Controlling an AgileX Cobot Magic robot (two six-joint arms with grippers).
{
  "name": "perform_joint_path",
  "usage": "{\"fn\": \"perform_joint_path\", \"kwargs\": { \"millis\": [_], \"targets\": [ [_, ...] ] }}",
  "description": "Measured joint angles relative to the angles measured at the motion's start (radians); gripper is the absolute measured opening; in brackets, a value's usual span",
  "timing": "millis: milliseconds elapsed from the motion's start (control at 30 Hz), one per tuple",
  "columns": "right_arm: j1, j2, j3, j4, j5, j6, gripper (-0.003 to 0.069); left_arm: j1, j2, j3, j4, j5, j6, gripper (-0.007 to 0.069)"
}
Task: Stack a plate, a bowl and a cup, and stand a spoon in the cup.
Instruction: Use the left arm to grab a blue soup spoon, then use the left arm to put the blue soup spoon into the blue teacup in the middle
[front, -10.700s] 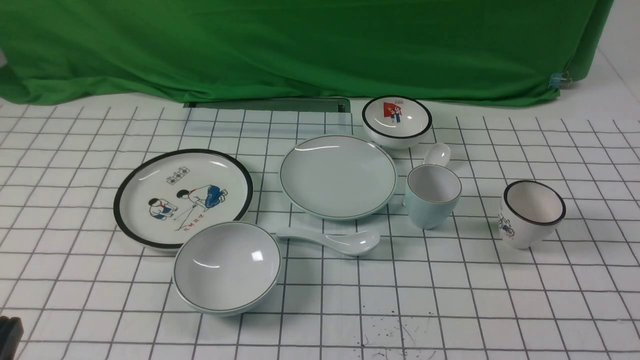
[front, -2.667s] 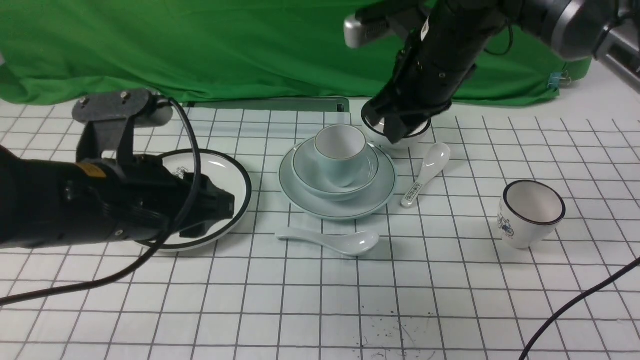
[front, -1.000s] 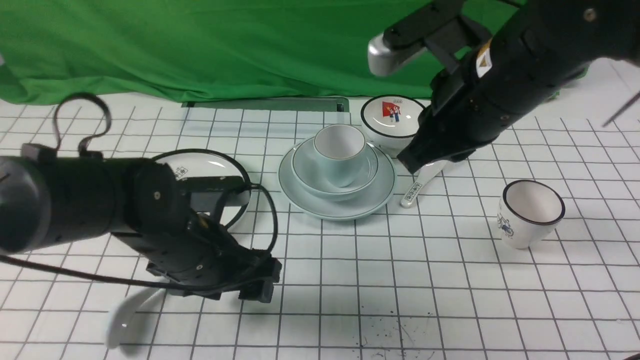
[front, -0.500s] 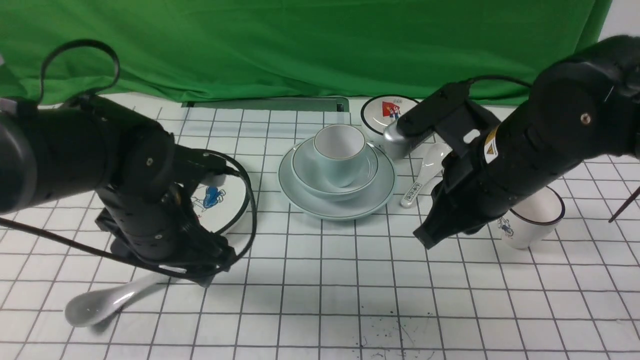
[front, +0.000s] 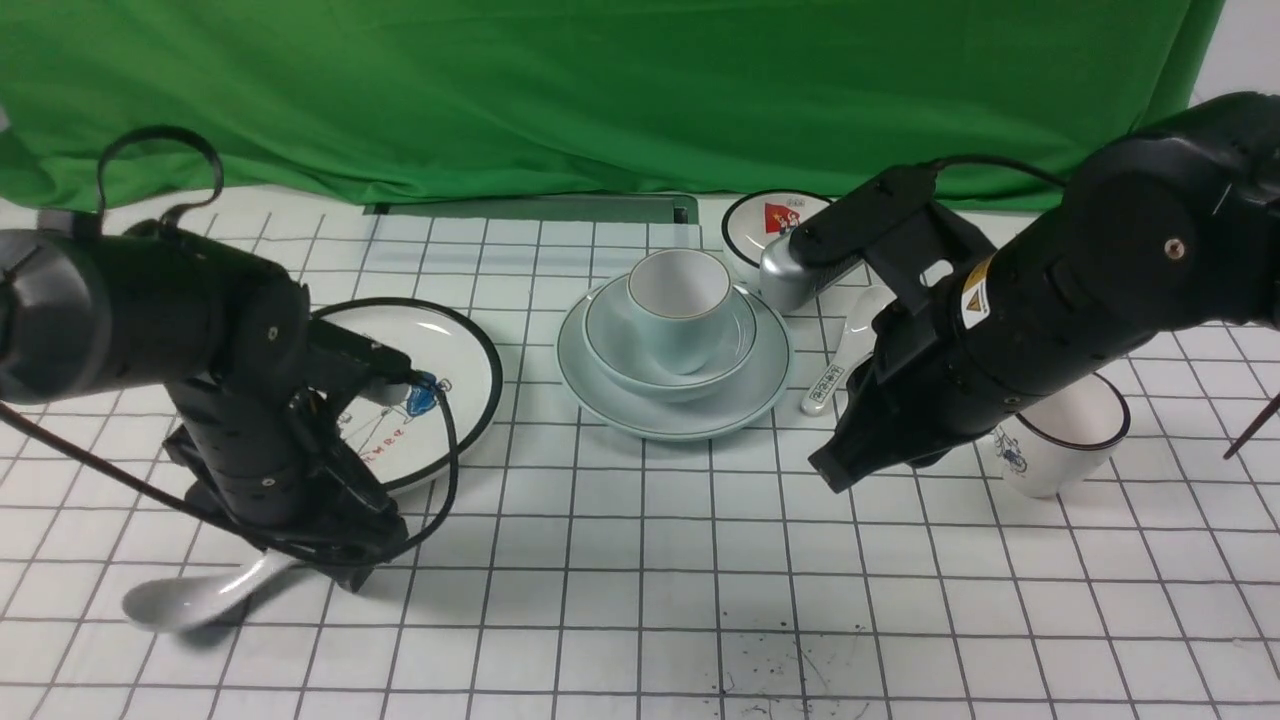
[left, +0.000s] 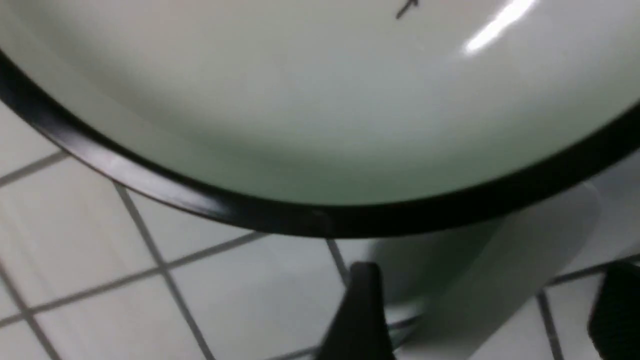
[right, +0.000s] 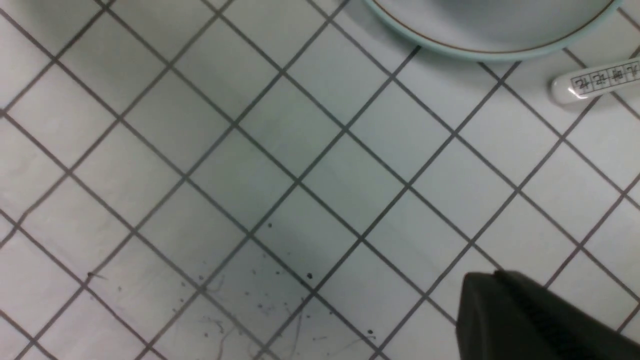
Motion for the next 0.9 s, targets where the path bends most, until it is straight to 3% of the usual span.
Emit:
{"fn": "perform_joint_path", "kwargs": {
  "millis": [133,267,367,467,600,733,767,833,900],
  "targets": [
    [0.0,0.0,0.0,0.0,0.0,0.0,0.0036,0.001,0.01,-0.007,-0.005,0.009,0.003,0.0437],
    [0.0,0.0,0.0,0.0,-0.002,0.0,0.0036,-0.001,0.011,-0.008,-0.024,0.008,-0.018,0.0172],
    [0.0,0.0,0.0,0.0,-0.003,0.0,0.0036,-0.001,0.004,-0.006,-0.018,0.004,-0.039,0.002],
    [0.0,0.0,0.0,0.0,-0.003,0.0,0.0038,0.001,-0.016,-0.003,-0.028,0.0,-0.044,-0.0009],
    [0.0,0.0,0.0,0.0,-0.004,-0.013,0.0041,0.003,-0.122,0.002,-0.159,-0.068,-0.014,-0.0009],
    [0.0,0.0,0.0,0.0,-0.008,-0.036,0.0042,-0.024,-0.237,0.002,-0.506,-0.342,0.228,-0.0009],
    [0.0,0.0,0.0,0.0,-0.008,-0.036,0.0042,-0.027,-0.239,0.002,-0.522,-0.359,0.244,-0.0009],
    [0.0,-0.001,0.0,-0.003,0.006,-0.05,0.0043,-0.088,-0.245,0.002,-0.757,-0.611,0.489,-0.0009],
    [0.0,-0.004,0.0,-0.006,0.016,-0.051,0.0043,-0.122,-0.235,0.002,-0.833,-0.706,0.563,-0.0009]
  ]
}}
